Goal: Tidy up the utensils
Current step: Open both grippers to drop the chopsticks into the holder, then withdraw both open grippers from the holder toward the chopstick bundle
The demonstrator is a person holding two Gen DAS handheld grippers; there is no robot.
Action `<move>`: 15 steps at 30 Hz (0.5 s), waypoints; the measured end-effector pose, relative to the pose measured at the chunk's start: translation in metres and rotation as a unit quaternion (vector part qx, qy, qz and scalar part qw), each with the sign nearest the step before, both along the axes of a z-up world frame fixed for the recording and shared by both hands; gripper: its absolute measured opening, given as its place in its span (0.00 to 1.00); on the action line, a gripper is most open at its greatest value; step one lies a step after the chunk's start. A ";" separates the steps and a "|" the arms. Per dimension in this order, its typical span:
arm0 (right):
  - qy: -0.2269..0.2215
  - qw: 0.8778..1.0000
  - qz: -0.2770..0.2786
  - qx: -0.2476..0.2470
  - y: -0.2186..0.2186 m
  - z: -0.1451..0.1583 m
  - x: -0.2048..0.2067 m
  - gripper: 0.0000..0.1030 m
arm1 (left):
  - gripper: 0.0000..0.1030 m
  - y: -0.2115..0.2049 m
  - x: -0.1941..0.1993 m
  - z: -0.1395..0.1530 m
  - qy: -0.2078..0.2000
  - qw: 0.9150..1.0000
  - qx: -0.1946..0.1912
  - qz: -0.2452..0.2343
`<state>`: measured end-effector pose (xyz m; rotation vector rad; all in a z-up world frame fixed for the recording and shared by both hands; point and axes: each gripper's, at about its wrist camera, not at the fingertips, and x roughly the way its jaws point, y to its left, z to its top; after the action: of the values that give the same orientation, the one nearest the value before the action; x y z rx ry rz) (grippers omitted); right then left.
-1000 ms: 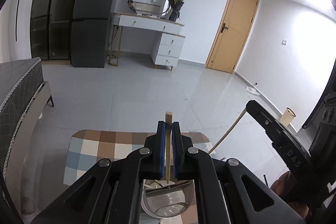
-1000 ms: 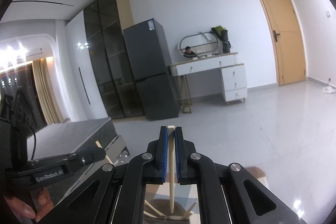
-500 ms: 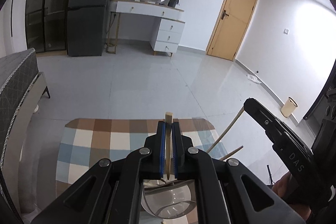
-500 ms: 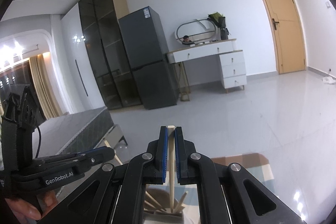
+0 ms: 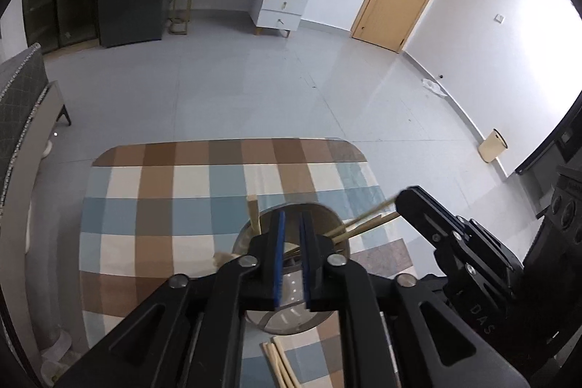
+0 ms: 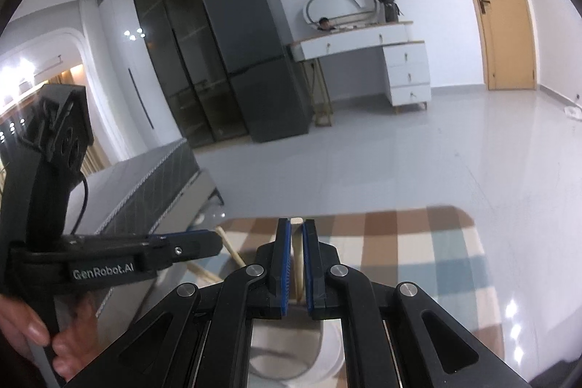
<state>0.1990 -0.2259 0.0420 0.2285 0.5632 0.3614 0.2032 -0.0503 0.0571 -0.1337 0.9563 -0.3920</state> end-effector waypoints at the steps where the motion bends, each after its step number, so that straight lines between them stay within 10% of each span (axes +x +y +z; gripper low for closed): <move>1: 0.001 1.000 -0.001 0.003 -0.002 0.001 -0.001 0.09 | 0.17 0.001 -0.001 0.002 -0.003 1.000 -0.001 0.002; 4: -0.005 1.000 -0.004 0.016 -0.008 0.008 -0.008 0.13 | 0.38 0.006 -0.010 0.013 -0.019 1.000 -0.005 0.014; 15: -0.022 0.999 -0.038 0.023 -0.024 0.041 -0.050 0.49 | 0.64 0.022 -0.055 0.055 -0.067 0.996 0.016 0.065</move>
<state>0.1485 -0.2495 0.0835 0.2854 0.5022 0.3045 0.1479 -0.0285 0.1120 -0.1371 0.8160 -0.2627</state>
